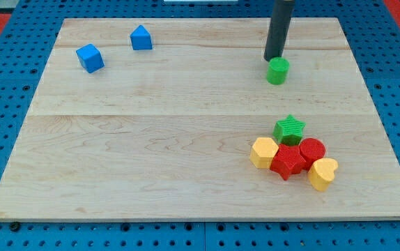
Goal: Push the green circle towards the green star
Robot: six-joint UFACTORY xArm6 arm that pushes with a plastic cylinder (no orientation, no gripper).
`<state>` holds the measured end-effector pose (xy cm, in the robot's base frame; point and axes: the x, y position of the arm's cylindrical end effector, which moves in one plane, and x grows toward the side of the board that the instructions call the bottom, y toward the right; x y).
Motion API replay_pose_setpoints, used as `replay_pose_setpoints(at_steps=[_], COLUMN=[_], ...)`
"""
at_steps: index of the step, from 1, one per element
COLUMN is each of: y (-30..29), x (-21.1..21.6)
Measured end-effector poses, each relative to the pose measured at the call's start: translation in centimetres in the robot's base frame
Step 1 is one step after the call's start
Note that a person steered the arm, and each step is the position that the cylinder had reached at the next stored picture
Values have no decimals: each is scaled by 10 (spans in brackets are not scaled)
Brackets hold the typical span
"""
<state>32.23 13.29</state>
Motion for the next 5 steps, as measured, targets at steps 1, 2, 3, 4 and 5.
replay_pose_setpoints(at_steps=[1, 2, 3, 4, 5], y=[1, 8, 30, 36, 28], x=[31, 53, 51, 65, 97])
